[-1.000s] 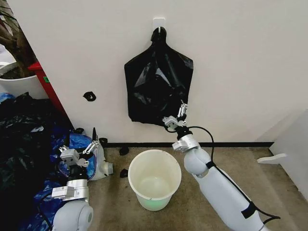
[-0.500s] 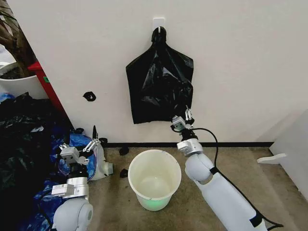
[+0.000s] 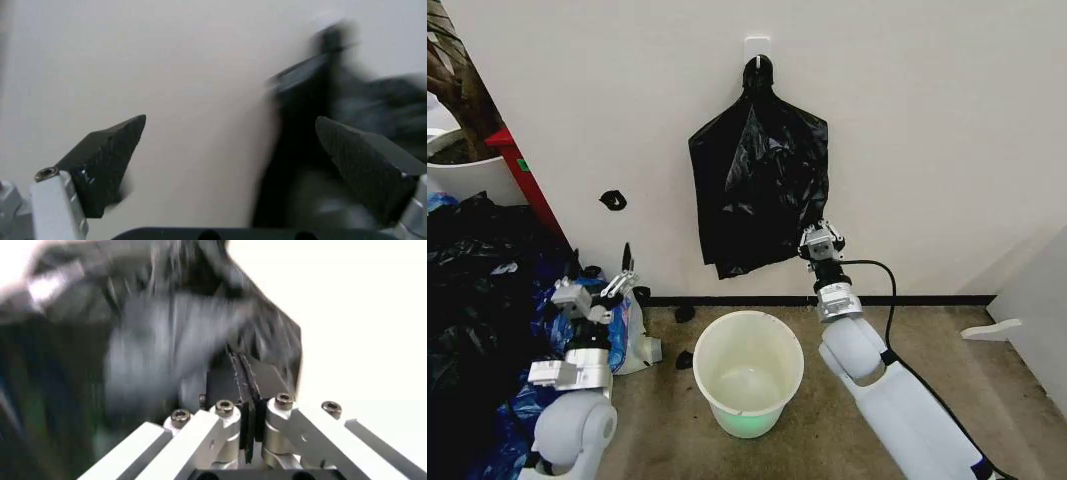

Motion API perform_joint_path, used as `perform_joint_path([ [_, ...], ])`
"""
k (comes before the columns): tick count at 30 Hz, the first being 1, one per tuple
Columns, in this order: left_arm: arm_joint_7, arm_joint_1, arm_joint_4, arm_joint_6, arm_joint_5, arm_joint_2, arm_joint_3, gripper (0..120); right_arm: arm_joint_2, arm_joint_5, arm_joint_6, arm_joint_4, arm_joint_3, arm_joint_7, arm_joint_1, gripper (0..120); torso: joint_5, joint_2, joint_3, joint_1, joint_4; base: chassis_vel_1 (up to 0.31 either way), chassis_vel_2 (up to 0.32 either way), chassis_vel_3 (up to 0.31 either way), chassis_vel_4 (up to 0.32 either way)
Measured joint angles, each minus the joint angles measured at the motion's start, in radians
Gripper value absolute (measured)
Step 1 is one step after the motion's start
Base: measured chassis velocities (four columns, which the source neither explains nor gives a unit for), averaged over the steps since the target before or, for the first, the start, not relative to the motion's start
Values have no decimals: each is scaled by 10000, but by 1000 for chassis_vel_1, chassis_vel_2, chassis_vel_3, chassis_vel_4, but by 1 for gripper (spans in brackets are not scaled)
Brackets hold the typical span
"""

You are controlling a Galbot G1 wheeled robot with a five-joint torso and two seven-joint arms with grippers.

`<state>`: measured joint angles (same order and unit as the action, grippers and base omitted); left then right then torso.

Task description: Place the garbage bag over the trash bin.

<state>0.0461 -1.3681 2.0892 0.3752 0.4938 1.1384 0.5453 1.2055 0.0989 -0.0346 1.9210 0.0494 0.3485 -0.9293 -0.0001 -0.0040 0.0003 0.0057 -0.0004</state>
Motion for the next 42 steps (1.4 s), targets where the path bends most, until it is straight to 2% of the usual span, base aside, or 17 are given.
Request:
perform_joint_path([
  [4,2250,744,-211,611,496,-1716,-229,100,93,-123,-500,270,-129,-428,-80,0,1,0,0,0,0,0,0,0,0],
  [5,2250,744,-211,611,496,-1716,-229,100,93,-123,-500,270,-129,-428,-80,0,1,0,0,0,0,0,0,0,0],
  [8,3512,1253,-397,635,376,-2701,-342,100,165,-202,-672,302,-292,-631,-3,0,0,0,0,0,-6,0,0,0,0],
  [9,3594,1295,-413,635,331,-2787,-341,100,181,-207,-692,281,-326,-660,40,0,1,0,1,0,-6,0,0,0,0],
  [11,3953,1730,-586,544,-231,-3435,-436,100,281,-194,-794,38,-528,-865,335,0,-1,0,1,0,8,0,0,0,0],
  [14,3953,2197,-737,431,-613,-3729,-707,100,315,-135,-850,-50,-601,-959,403,0,0,0,1,0,10,0,0,0,0],
  [18,3546,3677,-1168,210,-1540,-4218,-1615,100,393,-59,-875,-139,-713,-1034,405,0,3,0,1,0,-7,0,0,0,0],
  [22,3390,4285,-1352,76,-1901,-4398,-2038,100,460,-39,-877,-248,-748,-1066,414,0,3,0,1,0,-2,0,0,0,0],
  [27,3324,5914,-1948,-164,-2997,-4748,-3570,100,663,29,-853,-373,-846,-1024,507,0,1,0,1,1,0,0,0,0,0],
  [28,3324,5914,-1948,-164,-2997,-4748,-3570,100,663,29,-853,-373,-846,-1024,507,0,1,0,1,1,0,0,0,0,0],
  [32,3041,6457,-2280,-332,-4206,-4381,-4334,100,810,203,-803,-388,-808,-857,458,0,2,-1,2,0,0,0,0,0,0],
  [34,2304,6482,-2455,-740,-5157,-4047,-4688,100,837,265,-771,-367,-756,-738,361,11,2,-1,1,0,0,0,0,0,0],
  [35,2304,6482,-2455,-740,-5157,-4047,-4688,100,837,265,-771,-367,-756,-738,361,11,2,-1,1,0,0,0,0,0,0],
  [38,1762,6660,-2698,-1067,-6092,-3759,-5079,100,838,278,-736,-272,-700,-701,246,23,3,0,1,0,2,0,0,0,0],
  [39,1722,6693,-2721,-1089,-6186,-3734,-5116,100,843,280,-733,-262,-691,-701,234,23,3,-1,0,0,1,0,0,0,0],
  [42,1456,7214,-2979,-1185,-6675,-3496,-5606,97,924,290,-719,-187,-591,-694,145,39,3,0,1,1,0,0,0,0,0],
])
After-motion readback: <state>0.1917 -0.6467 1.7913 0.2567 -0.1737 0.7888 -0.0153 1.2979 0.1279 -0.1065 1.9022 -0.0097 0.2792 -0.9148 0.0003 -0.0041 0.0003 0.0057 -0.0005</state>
